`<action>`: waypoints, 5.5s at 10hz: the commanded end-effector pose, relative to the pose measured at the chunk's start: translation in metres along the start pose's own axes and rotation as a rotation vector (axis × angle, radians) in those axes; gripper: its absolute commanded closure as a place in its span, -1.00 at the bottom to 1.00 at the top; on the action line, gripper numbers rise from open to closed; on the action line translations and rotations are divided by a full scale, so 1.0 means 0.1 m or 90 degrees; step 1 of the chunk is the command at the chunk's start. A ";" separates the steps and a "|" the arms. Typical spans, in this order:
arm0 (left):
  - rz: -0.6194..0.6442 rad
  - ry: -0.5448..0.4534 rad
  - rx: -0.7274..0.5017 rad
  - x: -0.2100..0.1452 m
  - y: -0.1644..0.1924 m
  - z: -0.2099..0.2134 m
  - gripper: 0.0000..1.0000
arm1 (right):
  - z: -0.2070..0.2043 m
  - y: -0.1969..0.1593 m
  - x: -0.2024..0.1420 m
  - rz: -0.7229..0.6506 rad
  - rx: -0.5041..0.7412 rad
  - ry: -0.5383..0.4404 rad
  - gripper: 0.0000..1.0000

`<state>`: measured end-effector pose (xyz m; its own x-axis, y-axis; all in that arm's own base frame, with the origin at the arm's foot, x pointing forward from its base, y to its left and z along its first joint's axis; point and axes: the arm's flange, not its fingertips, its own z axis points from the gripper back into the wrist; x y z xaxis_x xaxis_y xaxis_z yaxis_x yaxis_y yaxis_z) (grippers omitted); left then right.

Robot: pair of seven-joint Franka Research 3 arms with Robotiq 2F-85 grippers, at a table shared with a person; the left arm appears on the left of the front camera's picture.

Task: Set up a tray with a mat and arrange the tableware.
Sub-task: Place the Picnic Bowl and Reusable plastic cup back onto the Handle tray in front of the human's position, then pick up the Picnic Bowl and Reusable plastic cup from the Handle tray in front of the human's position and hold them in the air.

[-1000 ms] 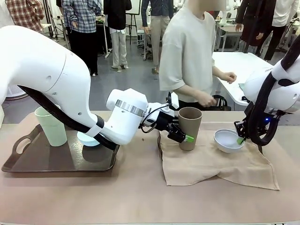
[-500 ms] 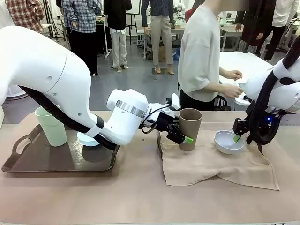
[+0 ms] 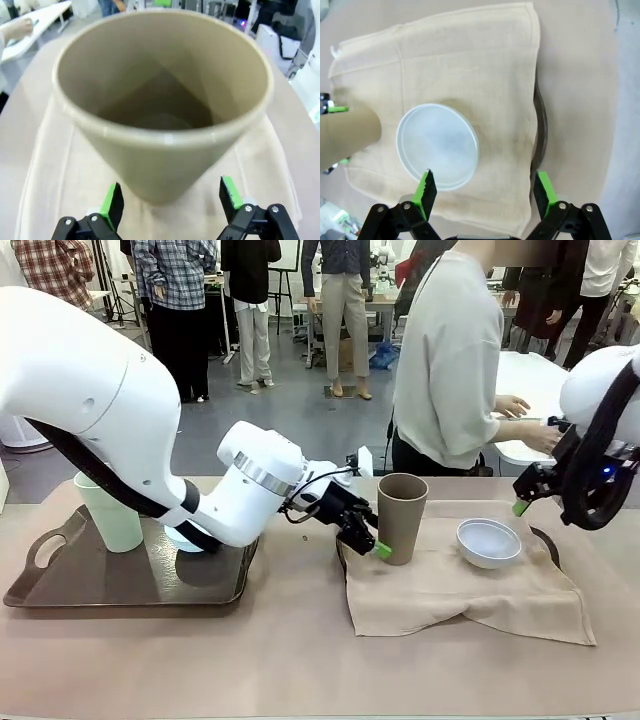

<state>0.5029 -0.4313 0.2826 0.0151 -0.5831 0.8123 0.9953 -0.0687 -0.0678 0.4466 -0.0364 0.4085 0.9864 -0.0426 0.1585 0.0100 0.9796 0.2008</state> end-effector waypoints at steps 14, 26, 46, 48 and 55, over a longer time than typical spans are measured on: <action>0.458 0.550 0.333 1.22 -1.48 2.54 -1.00 | 0.90 0.63 -0.49 0.077 -0.121 0.041 -1.00; 0.462 0.539 0.309 1.25 -1.52 2.56 -1.00 | 0.88 0.60 -0.51 0.087 -0.102 0.032 -1.00; 0.730 -0.250 0.069 -1.75 -2.27 5.89 -1.00 | 1.50 -1.94 -1.02 -0.320 0.505 0.001 -1.00; 0.747 -0.251 0.087 -1.87 -2.47 5.92 -1.00 | 1.64 -2.25 -1.16 -0.362 0.497 -0.028 -1.00; 0.755 -0.260 0.105 -1.86 -2.53 6.04 -1.00 | 1.62 -2.58 -1.39 -0.428 0.493 -0.042 -1.00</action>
<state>0.3099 0.1720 0.5036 0.9020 0.0489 0.4289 0.3635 0.4498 -0.8158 0.2837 -0.3127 0.4895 0.8078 -0.5627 -0.1757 0.4292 0.3570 0.8297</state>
